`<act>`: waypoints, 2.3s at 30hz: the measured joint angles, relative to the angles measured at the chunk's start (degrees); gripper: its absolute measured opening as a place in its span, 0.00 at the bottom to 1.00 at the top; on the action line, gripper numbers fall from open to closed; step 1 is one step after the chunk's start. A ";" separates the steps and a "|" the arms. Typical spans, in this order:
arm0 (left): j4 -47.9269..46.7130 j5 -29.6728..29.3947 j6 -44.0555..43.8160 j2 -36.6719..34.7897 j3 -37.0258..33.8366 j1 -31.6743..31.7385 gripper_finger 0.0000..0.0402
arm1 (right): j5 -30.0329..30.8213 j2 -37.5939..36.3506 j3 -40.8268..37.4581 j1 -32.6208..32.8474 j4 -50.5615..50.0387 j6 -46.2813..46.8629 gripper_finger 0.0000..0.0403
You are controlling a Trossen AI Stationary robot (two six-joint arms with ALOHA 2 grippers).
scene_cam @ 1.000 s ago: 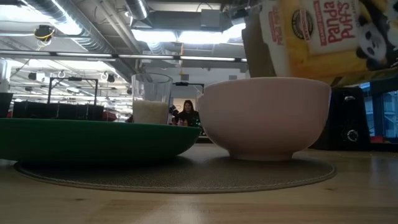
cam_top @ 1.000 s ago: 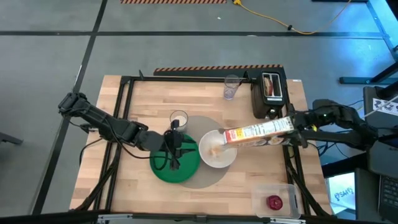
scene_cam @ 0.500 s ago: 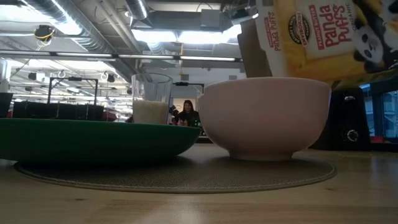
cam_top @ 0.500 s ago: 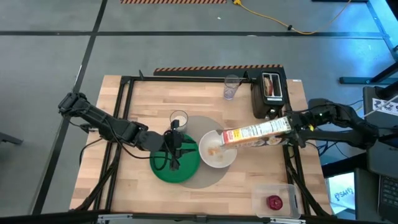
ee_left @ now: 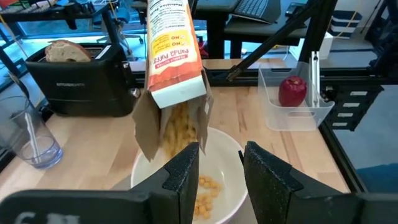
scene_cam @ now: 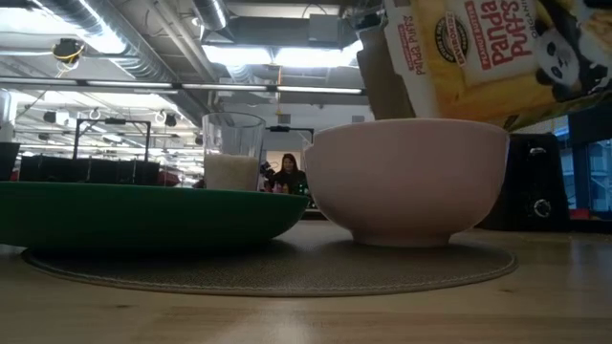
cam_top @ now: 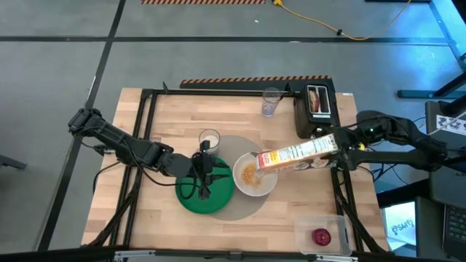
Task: Arrange a breakfast setting
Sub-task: Pour the cereals from cereal box into the white bowl
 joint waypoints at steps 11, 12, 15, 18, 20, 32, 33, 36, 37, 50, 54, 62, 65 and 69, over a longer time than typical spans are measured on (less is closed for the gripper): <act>-0.19 0.02 0.00 0.00 0.00 0.00 0.29 | 0.35 -0.04 0.00 0.00 0.16 -1.42 0.59; -0.16 0.02 0.00 0.00 0.00 0.00 0.29 | 0.37 -0.11 0.00 0.00 0.16 -1.78 0.59; -0.19 0.02 0.00 0.00 0.00 0.00 0.29 | -0.29 -1.02 -0.07 0.00 0.40 -2.71 0.59; -0.19 0.02 0.00 0.00 0.00 0.00 0.29 | -0.71 -3.27 -0.61 0.00 1.66 -2.71 0.59; -0.15 0.02 0.00 0.00 0.00 0.00 0.29 | -0.74 -5.25 -1.21 0.00 2.19 -2.57 0.59; 1.12 -0.38 1.36 0.00 0.00 0.00 0.29 | -4.74 -15.68 -10.67 0.00 10.69 0.37 0.59; 1.10 -0.49 1.38 0.00 0.00 0.00 0.29 | -5.07 -16.16 -11.53 0.00 11.53 0.37 0.59; 1.12 -1.29 1.45 0.00 0.00 0.00 0.29 | -5.68 -17.52 -13.82 0.00 15.87 0.54 0.59; 1.11 -1.67 1.50 0.00 0.00 0.00 0.29 | -5.71 -17.90 -14.49 0.00 17.30 0.53 0.59; 1.10 -3.34 1.62 0.00 0.00 1.05 0.29 | -8.72 -22.09 -20.27 0.00 33.14 0.36 0.59; 1.10 -3.32 1.62 0.00 0.00 1.95 0.29 | -8.63 -22.42 -21.32 0.00 37.93 0.35 0.59; 1.14 -1.23 1.09 0.00 0.00 5.32 0.33 | -7.17 -22.17 -25.01 0.00 52.20 0.39 0.59; 1.33 -0.20 0.21 0.00 0.00 7.02 0.40 | -6.96 -21.27 -26.28 0.00 57.31 0.36 0.59; 3.59 4.00 -0.09 0.00 0.00 9.85 0.52 | -6.68 -19.25 -27.31 0.00 62.76 0.37 0.59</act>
